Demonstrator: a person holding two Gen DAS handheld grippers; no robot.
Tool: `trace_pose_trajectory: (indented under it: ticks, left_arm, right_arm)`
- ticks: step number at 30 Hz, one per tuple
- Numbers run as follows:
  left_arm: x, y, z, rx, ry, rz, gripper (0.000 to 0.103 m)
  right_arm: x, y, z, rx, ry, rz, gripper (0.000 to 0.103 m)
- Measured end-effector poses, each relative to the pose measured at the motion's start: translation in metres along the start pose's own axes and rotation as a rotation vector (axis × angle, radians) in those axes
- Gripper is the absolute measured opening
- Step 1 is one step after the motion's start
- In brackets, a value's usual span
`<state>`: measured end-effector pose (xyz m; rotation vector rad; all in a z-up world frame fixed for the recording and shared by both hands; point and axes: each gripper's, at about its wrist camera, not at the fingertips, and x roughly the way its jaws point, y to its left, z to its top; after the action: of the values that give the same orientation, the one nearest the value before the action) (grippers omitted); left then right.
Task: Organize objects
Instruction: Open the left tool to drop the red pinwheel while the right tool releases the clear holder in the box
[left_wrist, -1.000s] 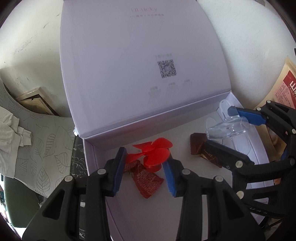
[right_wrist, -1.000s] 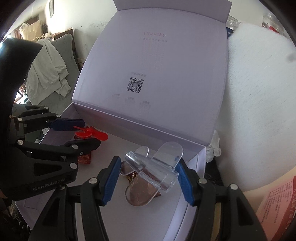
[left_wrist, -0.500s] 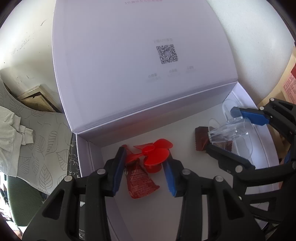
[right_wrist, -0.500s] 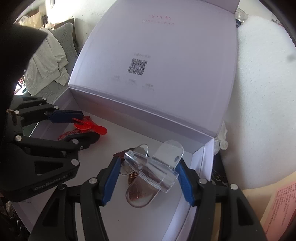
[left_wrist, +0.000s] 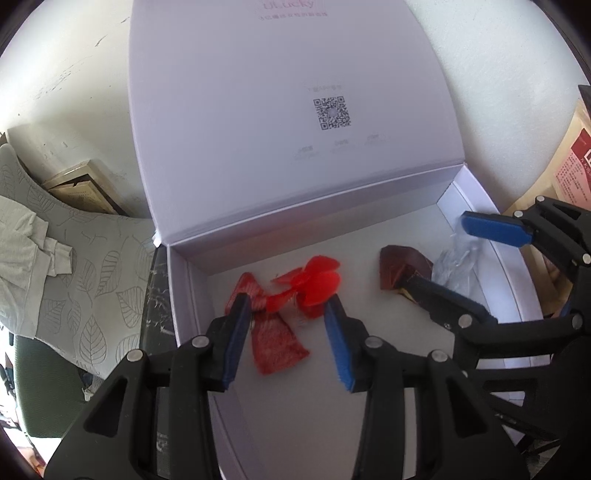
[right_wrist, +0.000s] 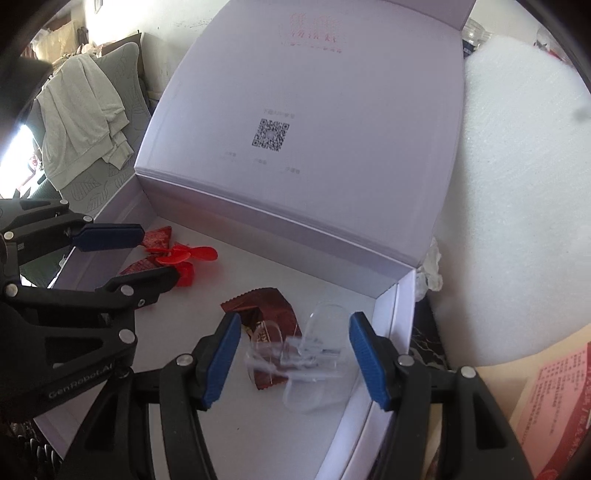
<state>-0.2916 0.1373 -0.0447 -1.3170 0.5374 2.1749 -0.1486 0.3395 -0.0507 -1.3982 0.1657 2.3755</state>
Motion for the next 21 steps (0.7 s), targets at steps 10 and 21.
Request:
trace_pose_trajectory:
  ticks: [10,21]
  left_arm:
    - [-0.045,0.019,-0.007,-0.021,-0.069,0.023,0.047]
    - [-0.099,-0.006,-0.023,-0.027,-0.126,0.027,0.054]
  right_arm:
    - [-0.042,-0.002,0.0,-0.013,-0.052,-0.006,0.061]
    - [-0.078,0.028,0.011,-0.019,-0.119,-0.039,0.061]
